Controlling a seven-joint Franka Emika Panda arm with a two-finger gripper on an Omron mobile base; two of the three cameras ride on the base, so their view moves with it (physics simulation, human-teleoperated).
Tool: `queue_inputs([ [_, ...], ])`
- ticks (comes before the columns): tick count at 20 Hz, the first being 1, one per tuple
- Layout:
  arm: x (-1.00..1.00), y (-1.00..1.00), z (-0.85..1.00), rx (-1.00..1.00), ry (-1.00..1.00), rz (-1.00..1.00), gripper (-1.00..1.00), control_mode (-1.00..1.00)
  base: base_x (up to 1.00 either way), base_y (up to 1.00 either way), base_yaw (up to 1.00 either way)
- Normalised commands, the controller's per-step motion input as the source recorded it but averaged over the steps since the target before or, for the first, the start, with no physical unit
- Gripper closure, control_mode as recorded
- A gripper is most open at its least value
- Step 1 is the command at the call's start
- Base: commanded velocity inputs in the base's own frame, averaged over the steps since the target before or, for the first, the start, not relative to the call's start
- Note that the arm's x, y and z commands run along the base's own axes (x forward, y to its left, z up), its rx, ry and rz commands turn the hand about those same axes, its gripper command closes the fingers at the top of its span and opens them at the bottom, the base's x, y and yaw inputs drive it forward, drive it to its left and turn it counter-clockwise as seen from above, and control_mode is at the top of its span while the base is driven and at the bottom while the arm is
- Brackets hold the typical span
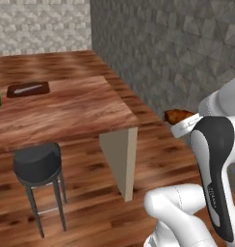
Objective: Gather the corn and mushroom from the fridge and place them on a tray on the dining counter. Then gather the chicken drumstick and fish from the fridge and place them on the other tray.
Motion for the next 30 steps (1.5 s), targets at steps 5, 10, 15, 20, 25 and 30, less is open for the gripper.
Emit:
queue_inputs([
  [5,0.00,0.00,0.00,0.00,0.00,0.00,1.00,1.00,0.26,-1.00,0.00],
  [10,0.00,0.00,0.00,0.00,0.00,0.00,1.00,1.00,0.71,-1.00,0.00],
  [15,0.00,0.00,0.00,0.00,0.00,0.00,1.00,1.00,0.97,-0.93,0.00],
  [20,0.00,0.00,0.00,0.00,0.00,0.00,1.00,1.00,1.00,-0.77,0.00],
  [25,0.00,0.00,0.00,0.00,0.00,0.00,1.00,1.00,1.00,-0.22,0.03],
  [30,0.00,0.00,0.00,0.00,0.00,0.00,1.00,1.00,1.00,0.02,0.10],
])
